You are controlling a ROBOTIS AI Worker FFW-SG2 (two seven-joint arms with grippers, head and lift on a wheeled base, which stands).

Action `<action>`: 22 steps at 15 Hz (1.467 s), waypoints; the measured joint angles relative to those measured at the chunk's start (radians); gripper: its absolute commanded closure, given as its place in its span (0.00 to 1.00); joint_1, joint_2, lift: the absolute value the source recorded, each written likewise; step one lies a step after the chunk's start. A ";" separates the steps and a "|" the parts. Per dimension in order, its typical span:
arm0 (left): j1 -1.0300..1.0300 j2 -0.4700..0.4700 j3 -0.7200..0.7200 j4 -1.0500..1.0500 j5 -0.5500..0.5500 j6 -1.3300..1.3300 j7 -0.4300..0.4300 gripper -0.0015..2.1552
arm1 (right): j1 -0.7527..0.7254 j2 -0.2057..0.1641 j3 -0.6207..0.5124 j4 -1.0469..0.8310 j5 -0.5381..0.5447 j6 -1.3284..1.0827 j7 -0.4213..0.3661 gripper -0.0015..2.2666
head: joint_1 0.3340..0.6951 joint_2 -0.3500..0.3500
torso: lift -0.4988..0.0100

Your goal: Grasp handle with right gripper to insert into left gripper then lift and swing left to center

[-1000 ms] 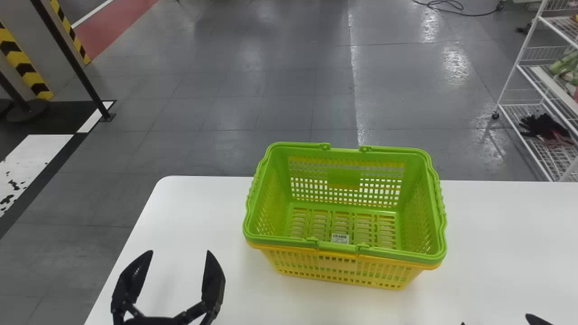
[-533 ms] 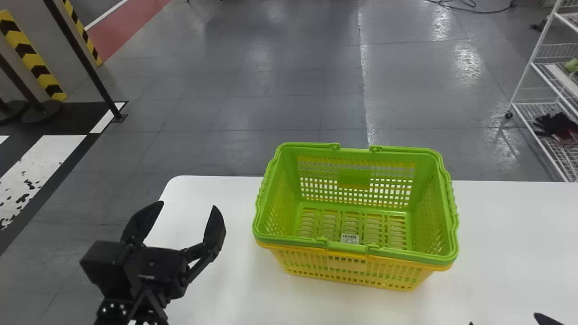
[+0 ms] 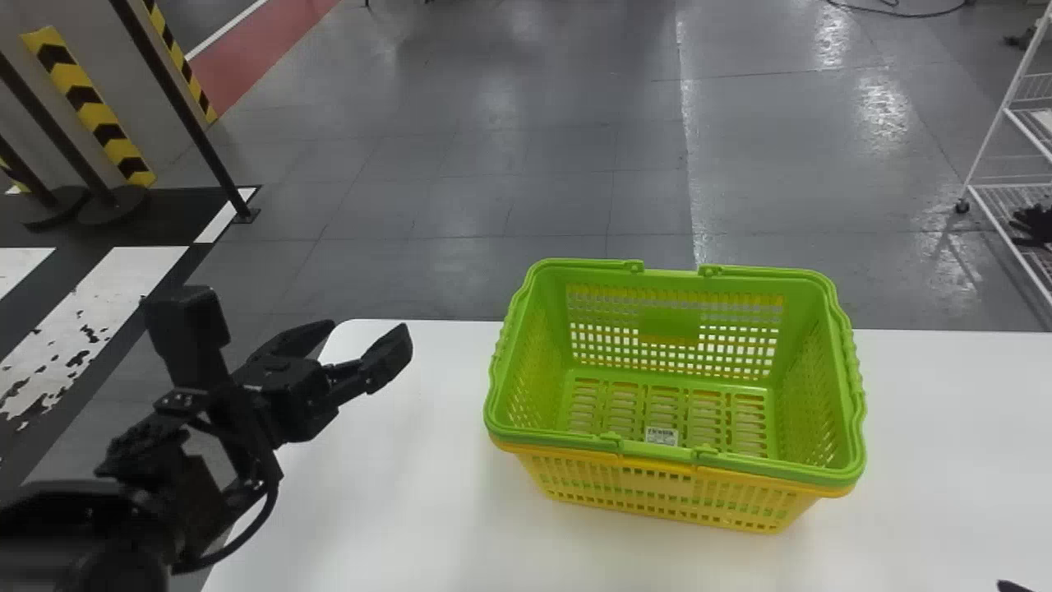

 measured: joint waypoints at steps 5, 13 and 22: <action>-0.243 0.011 0.028 0.108 0.118 0.414 -0.098 0.03 | -0.002 0.000 0.005 -0.013 0.009 0.042 0.000 0.04 | 1.00 0.75 | 0.80; -0.574 0.011 -0.033 0.465 0.177 0.744 -0.201 0.03 | -0.002 -0.008 -0.008 -0.013 0.005 0.052 0.000 0.05 | 1.00 0.63 | 0.80; -0.720 -0.006 -0.162 0.689 0.119 0.689 -0.218 0.03 | 0.011 -0.008 -0.036 -0.017 -0.009 0.043 0.000 0.05 | 1.00 0.53 | 0.80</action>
